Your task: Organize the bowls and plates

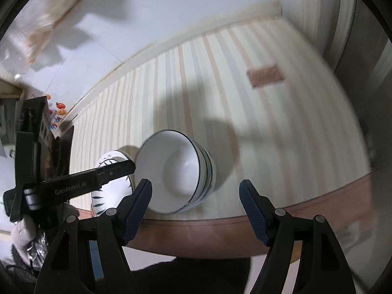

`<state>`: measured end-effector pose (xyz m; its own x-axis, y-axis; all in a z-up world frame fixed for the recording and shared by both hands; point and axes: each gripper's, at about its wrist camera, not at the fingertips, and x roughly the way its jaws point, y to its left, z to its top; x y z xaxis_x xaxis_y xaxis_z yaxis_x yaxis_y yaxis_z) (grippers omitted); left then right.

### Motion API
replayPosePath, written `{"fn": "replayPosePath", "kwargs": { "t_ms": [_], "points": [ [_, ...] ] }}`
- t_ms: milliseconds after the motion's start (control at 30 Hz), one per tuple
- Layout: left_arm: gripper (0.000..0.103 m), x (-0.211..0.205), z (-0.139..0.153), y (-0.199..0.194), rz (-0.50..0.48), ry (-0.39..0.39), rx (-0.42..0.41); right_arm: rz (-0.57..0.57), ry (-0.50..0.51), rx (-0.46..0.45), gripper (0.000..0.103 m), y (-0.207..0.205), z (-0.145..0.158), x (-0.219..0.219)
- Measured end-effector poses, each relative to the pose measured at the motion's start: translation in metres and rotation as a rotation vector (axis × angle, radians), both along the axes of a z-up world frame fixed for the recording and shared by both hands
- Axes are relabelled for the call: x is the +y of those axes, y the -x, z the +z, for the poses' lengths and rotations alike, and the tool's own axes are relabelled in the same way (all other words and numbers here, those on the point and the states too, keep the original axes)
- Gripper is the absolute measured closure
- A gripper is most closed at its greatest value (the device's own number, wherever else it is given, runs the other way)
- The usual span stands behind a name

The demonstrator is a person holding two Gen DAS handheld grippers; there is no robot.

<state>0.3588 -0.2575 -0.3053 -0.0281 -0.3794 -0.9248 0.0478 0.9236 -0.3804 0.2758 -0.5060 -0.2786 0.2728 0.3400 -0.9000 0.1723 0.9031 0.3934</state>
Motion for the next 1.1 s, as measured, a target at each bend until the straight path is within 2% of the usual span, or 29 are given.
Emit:
{"fn": "replayPosePath", "kwargs": {
  "t_ms": [133, 233, 400, 500, 667, 733, 867, 1100],
  "points": [
    [0.07, -0.002, -0.025, -0.012, -0.003, 0.064, 0.083, -0.014, -0.163, 0.074, 0.027, -0.018, -0.055, -0.007],
    [0.068, -0.006, -0.036, -0.018, -0.009, 0.088, 0.12, -0.024, -0.221, 0.109, 0.027, -0.024, -0.081, -0.006],
    [0.067, -0.013, -0.046, -0.021, -0.055, 0.077, 0.137, -0.028, -0.295, 0.154, 0.027, -0.031, -0.118, -0.005],
    [0.059, -0.018, -0.055, -0.02, -0.084, 0.085, 0.162, -0.022, -0.333, 0.17, 0.027, -0.034, -0.132, -0.001],
    [0.054, -0.02, -0.057, -0.024, -0.099, 0.106, 0.15, -0.003, -0.365, 0.188, 0.028, -0.044, -0.146, 0.004],
    [0.055, -0.018, -0.057, -0.023, -0.095, 0.118, 0.143, 0.006, -0.374, 0.188, 0.033, -0.046, -0.149, 0.008],
    [0.055, -0.015, -0.055, -0.019, -0.088, 0.116, 0.108, 0.017, -0.335, 0.18, 0.033, -0.049, -0.148, 0.017],
    [0.055, -0.009, -0.053, -0.016, -0.054, 0.105, 0.109, 0.008, -0.311, 0.161, 0.036, -0.05, -0.146, 0.02]
  ]
}}
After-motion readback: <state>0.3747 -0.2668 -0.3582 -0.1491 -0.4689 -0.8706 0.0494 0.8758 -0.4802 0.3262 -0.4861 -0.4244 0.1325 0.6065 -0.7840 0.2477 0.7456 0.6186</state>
